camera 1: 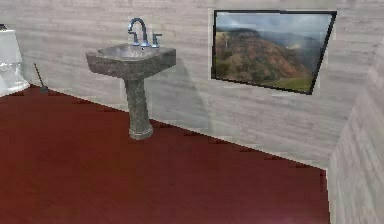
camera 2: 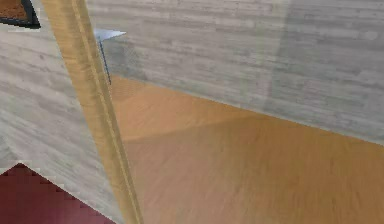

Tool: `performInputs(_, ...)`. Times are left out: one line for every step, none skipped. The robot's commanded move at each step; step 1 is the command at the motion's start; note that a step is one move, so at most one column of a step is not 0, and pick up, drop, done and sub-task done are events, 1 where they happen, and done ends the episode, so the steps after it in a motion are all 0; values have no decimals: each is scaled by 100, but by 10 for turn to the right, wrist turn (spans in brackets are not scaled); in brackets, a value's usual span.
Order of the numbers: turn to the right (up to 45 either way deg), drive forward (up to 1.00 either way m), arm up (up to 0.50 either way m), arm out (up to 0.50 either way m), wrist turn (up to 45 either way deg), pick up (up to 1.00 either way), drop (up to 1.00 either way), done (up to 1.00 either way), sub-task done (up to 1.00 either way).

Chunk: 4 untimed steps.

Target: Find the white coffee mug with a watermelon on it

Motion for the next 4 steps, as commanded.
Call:
performInputs(150, 0, 0, 0, 0, 0, 0, 0, 0)
performInputs(0, 35, 0, 0, 0, 0, 0, 0, 0)
performInputs(-450, 0, 0, 0, 0, 0, 0, 0, 0)
performInputs(-210, 0, 0, 0, 0, 0, 0, 0, 0)
